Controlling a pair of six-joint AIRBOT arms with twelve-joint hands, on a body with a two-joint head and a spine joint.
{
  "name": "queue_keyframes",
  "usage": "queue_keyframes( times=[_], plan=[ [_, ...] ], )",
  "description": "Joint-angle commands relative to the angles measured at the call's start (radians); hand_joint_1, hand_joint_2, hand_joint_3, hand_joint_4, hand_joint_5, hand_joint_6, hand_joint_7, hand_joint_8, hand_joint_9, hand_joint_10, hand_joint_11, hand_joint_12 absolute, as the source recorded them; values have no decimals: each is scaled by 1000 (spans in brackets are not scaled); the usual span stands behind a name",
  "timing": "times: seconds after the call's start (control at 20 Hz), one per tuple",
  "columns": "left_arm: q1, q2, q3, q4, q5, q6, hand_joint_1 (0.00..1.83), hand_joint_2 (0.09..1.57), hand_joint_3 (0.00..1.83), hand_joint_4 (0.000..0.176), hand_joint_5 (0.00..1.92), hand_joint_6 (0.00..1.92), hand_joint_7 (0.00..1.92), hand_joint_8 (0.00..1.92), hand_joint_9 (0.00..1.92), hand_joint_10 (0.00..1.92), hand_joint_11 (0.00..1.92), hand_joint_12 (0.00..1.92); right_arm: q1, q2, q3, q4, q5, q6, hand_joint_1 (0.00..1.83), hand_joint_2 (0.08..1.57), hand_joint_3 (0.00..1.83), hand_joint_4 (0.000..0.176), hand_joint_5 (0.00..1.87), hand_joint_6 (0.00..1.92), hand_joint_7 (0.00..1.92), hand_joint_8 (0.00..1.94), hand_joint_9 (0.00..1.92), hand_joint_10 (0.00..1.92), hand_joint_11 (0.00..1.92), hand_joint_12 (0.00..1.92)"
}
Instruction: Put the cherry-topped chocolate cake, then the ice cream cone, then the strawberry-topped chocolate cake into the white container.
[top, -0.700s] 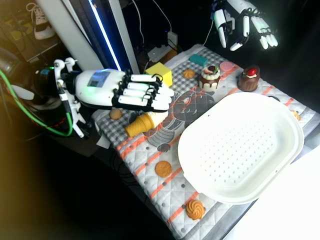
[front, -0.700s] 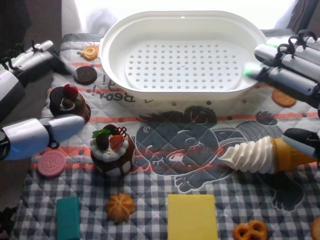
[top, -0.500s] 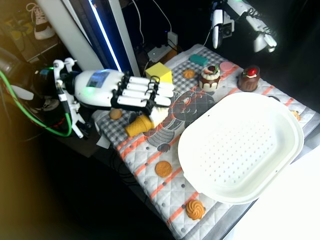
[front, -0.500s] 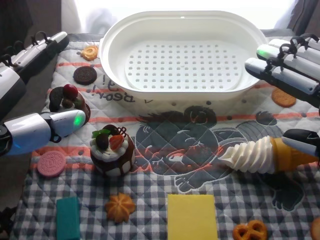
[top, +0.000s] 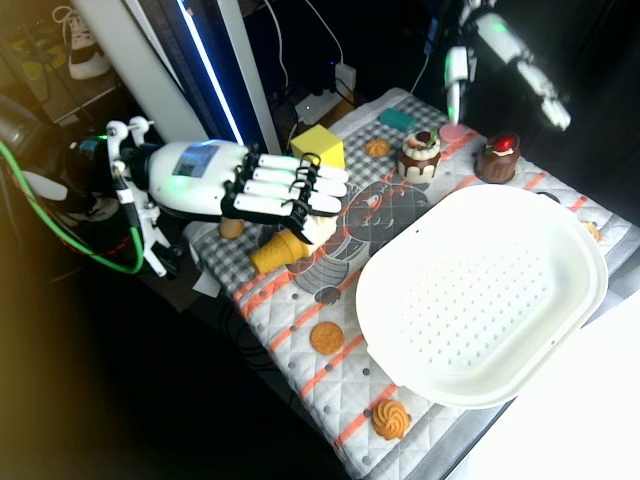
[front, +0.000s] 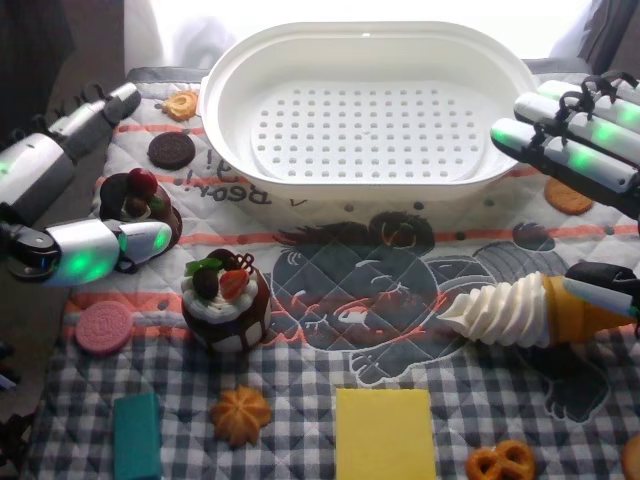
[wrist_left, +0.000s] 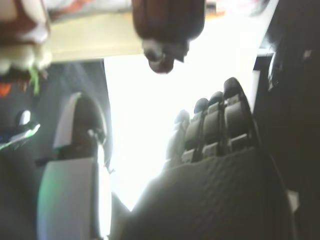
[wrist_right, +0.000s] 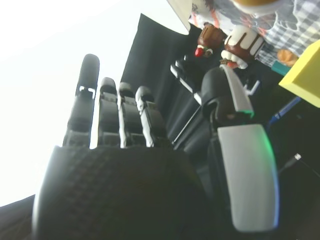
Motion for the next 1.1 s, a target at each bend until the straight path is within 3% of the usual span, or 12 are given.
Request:
queue_keyframes(
  times=[0.0, 0.15, 0.25, 0.3, 0.35, 0.4, 0.5, 0.6, 0.7, 0.85, 0.95, 1.05],
  plan=[
    [-15, -2, 11, 18, -80, -5, 823, 1104, 0, 91, 0, 0, 0, 0, 0, 0, 0, 858, 7, 3, 2, 1, 125, -1, 594, 1265, 0, 0, 0, 0, 0, 0, 15, 7, 0, 887],
    [-24, -41, 59, -17, -17, -4, 867, 1095, 0, 105, 0, 0, 0, 0, 0, 0, 0, 888, 7, 3, 1, 2, 125, -1, 532, 1244, 0, 0, 0, 0, 0, 0, 38, 22, 0, 1125],
    [-31, -64, 87, -27, 19, -4, 993, 1117, 0, 37, 167, 32, 176, 27, 187, 56, 0, 1085, 4, 3, 1, 4, 125, -1, 496, 1244, 0, 0, 0, 0, 0, 0, 43, 39, 0, 1264],
    [-32, -72, 96, -34, 29, -4, 1217, 1160, 2, 0, 692, 955, 921, 967, 687, 1000, 400, 1751, 3, 3, 1, 5, 125, -1, 490, 1250, 2, 0, 0, 0, 0, 0, 38, 58, 0, 1341],
    [-33, -74, 99, -37, 31, -4, 1217, 1160, 2, 0, 692, 955, 921, 967, 687, 1000, 400, 1751, 2, 3, 1, 6, 125, -1, 490, 1250, 2, 0, 0, 0, 0, 0, 38, 58, 0, 1341],
    [-33, -75, 99, -37, 30, -4, 1222, 1182, 1, 0, 792, 1035, 889, 1281, 723, 1238, 529, 1785, 2, 3, 1, 7, 125, -1, 489, 1246, 0, 0, 0, 0, 0, 0, 48, 65, 0, 1345],
    [-38, -70, 98, -34, 19, -4, 1324, 1222, 5, 0, 791, 1140, 738, 1398, 684, 1577, 423, 1765, -1, 3, 1, 9, 125, -1, 516, 1247, 0, 0, 0, 0, 0, 0, 26, 79, 0, 1273],
    [-45, -53, 84, -27, -17, -4, 1317, 1239, 0, 0, 768, 1290, 699, 1389, 653, 1558, 360, 1689, -3, 3, 1, 11, 126, -1, 598, 1258, 1, 0, 0, 0, 0, 0, 6, 104, 0, 1003],
    [-54, -31, 60, -8, -65, -4, 1321, 1235, 0, 0, 754, 1215, 704, 1402, 698, 1600, 463, 1758, -5, 3, 0, 11, 128, -1, 609, 1265, 1, 0, 0, 0, 0, 0, 2, 66, 0, 802],
    [-94, -1, 22, 58, -127, -4, 1351, 1189, 1, 0, 780, 1214, 816, 1248, 785, 1424, 586, 1593, -7, 3, 0, 15, 129, -1, 506, 1249, 0, 0, 0, 0, 0, 0, 6, 172, 0, 1265],
    [-141, -4, 25, 91, -119, -4, 1350, 1193, 1, 0, 772, 1283, 808, 1229, 770, 1410, 570, 1540, -8, 3, -1, 16, 132, -1, 526, 1254, 2, 0, 0, 0, 0, 0, 0, 179, 0, 1275],
    [-195, -22, 49, 105, -86, -4, 1473, 1191, 0, 0, 776, 1247, 785, 1226, 761, 1332, 609, 1744, -8, 3, -1, 16, 134, -1, 566, 1255, 1, 0, 0, 0, 0, 0, 0, 193, 0, 1271]
  ],
)
